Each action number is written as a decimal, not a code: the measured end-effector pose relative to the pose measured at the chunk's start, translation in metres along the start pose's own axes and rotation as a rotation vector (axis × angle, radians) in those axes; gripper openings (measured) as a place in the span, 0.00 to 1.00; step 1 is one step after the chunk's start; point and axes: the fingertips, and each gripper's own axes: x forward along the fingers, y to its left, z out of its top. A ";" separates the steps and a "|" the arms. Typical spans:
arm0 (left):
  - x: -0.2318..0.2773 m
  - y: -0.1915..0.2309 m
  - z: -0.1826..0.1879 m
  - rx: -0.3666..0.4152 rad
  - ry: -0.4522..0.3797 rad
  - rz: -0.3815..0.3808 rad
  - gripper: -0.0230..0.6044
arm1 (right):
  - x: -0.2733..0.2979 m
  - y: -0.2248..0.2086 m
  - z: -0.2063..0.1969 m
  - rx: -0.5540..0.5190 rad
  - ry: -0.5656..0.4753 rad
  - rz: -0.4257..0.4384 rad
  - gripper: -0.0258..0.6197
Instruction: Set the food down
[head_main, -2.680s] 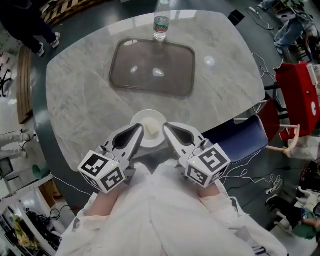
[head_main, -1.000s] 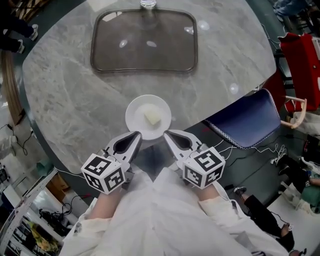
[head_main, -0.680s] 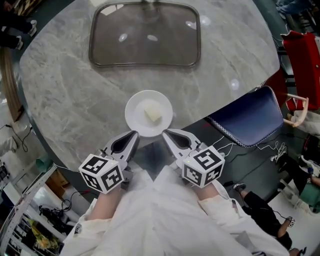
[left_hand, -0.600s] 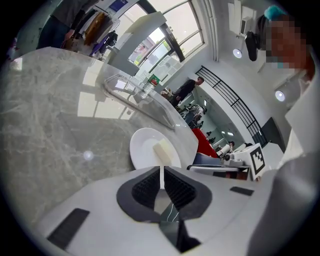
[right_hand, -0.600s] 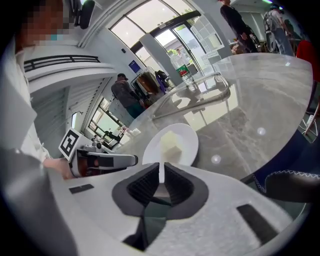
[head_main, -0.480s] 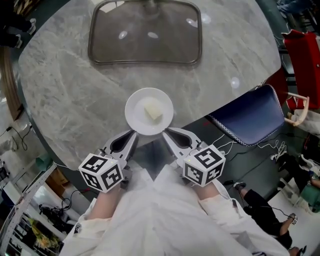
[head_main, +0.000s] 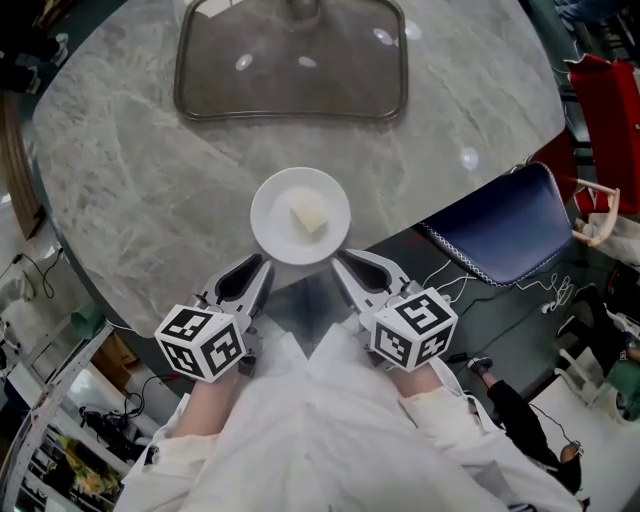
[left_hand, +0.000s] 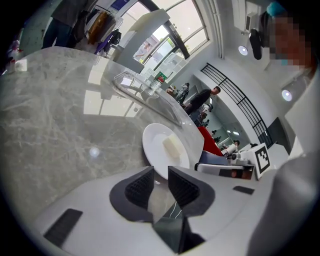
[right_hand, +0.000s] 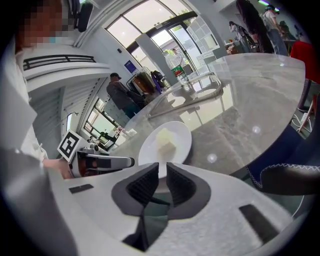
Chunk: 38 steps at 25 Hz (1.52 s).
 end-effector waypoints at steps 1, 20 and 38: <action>0.000 0.001 0.000 -0.007 0.002 0.003 0.19 | 0.000 0.000 0.001 0.000 -0.001 -0.004 0.05; 0.012 0.004 0.002 -0.010 0.038 0.004 0.23 | 0.005 -0.018 -0.001 0.086 0.002 -0.094 0.16; 0.015 0.005 0.005 -0.039 0.015 0.021 0.23 | 0.013 -0.022 -0.004 0.149 0.008 -0.070 0.16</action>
